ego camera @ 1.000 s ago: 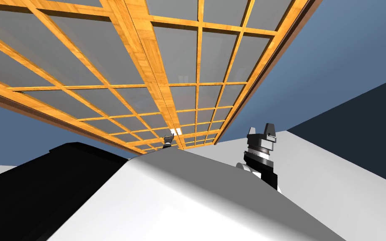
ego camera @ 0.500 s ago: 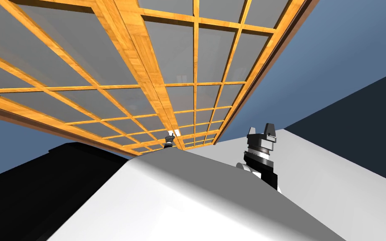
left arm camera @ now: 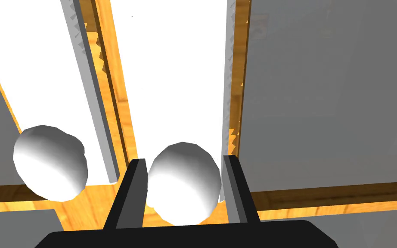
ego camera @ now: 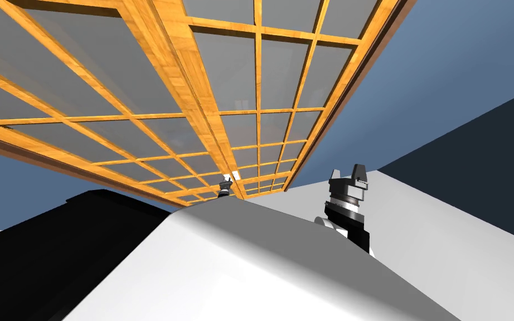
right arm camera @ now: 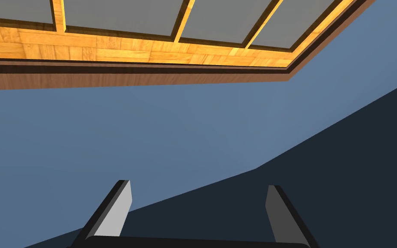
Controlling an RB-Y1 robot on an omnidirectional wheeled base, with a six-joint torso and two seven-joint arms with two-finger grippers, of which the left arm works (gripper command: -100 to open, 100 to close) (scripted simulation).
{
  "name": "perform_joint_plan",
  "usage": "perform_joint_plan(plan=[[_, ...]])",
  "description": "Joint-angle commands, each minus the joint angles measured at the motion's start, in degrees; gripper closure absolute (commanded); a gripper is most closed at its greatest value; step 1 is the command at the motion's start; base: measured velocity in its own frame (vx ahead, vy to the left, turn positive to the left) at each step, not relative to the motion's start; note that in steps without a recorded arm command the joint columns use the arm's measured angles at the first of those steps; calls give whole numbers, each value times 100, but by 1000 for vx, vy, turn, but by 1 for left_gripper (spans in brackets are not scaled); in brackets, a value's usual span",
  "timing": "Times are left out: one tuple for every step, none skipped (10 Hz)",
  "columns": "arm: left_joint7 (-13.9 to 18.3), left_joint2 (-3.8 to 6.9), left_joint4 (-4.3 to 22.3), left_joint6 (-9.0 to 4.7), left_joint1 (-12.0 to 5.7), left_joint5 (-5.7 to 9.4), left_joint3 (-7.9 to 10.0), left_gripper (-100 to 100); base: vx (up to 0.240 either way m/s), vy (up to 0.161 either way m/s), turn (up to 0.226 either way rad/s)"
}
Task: Pull the door open
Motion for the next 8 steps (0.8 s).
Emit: perform_joint_plan(plan=[[97, 62, 133, -7, 186, 72, 94, 100, -145, -19, 41], [97, 62, 133, -7, 186, 72, 94, 100, -128, -35, 37], [156, 86, 157, -2, 258, 101, 118, 100, -143, -47, 60], [240, 114, 181, 1, 329, 138, 136, 100, -191, -44, 83], [359, 145, 204, 3, 396, 186, 145, 100, -181, -29, 2], [478, 177, 227, 5, 463, 233, 155, 100, -171, -49, 11], [597, 208, 250, 7, 530, 281, 164, 100, -164, -71, 28], [716, 240, 273, 9, 597, 328, 173, 100, -164, -52, 58]])
